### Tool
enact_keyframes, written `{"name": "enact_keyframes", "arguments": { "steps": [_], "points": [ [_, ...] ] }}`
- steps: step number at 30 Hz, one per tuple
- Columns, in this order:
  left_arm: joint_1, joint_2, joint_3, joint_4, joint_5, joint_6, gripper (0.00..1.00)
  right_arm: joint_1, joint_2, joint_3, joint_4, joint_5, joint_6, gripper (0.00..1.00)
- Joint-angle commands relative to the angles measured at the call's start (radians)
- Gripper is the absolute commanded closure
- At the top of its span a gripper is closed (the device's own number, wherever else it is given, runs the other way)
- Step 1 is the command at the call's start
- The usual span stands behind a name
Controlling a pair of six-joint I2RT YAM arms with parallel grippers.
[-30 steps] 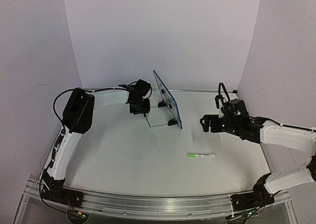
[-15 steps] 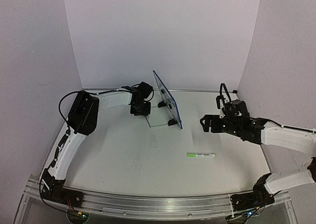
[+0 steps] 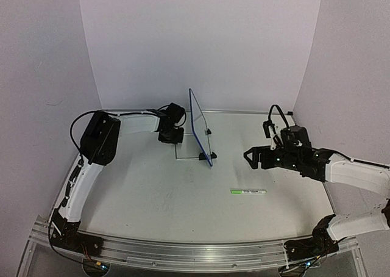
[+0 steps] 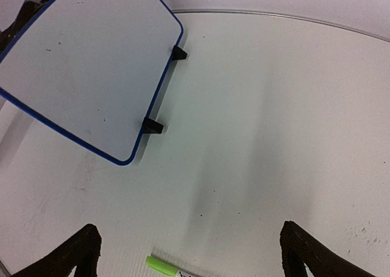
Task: Write a sentence on the whiteboard
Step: Move the whiteboard stand to the center of the board.
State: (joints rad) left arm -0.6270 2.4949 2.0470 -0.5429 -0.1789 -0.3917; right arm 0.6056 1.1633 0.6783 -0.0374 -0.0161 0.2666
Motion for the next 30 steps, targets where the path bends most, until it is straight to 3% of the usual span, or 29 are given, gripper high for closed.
{"name": "enact_keyframes", "arguments": {
  "steps": [1, 8, 12, 17, 20, 25, 30],
  "points": [
    [-0.007, -0.066, -0.141, -0.033, 0.073, 0.181, 1.00, 0.003, 0.007, -0.029, 0.071, -0.187, -0.112, 0.02],
    [-0.007, -0.167, -0.304, 0.080, 0.246, 0.356, 1.00, 0.042, 0.111, -0.011, 0.143, -0.297, -0.177, 0.08],
    [-0.008, -0.208, -0.366, 0.132, 0.391, 0.461, 1.00, 0.110, 0.210, 0.029, 0.167, -0.272, -0.218, 0.13],
    [-0.006, -0.220, -0.373, 0.124, 0.440, 0.498, 0.99, 0.220, 0.337, 0.058, 0.265, -0.205, -0.237, 0.17],
    [0.006, -0.235, -0.385, 0.137, 0.466, 0.470, 0.92, 0.261, 0.412, 0.070, 0.348, -0.178, -0.229, 0.20],
    [0.039, -0.309, -0.463, 0.219, 0.502, 0.373, 0.66, 0.319, 0.522, 0.112, 0.458, -0.105, -0.239, 0.23],
    [0.079, -0.432, -0.557, 0.299, 0.494, 0.285, 0.52, 0.328, 0.649, 0.179, 0.484, -0.101, -0.258, 0.26]
  ]
}}
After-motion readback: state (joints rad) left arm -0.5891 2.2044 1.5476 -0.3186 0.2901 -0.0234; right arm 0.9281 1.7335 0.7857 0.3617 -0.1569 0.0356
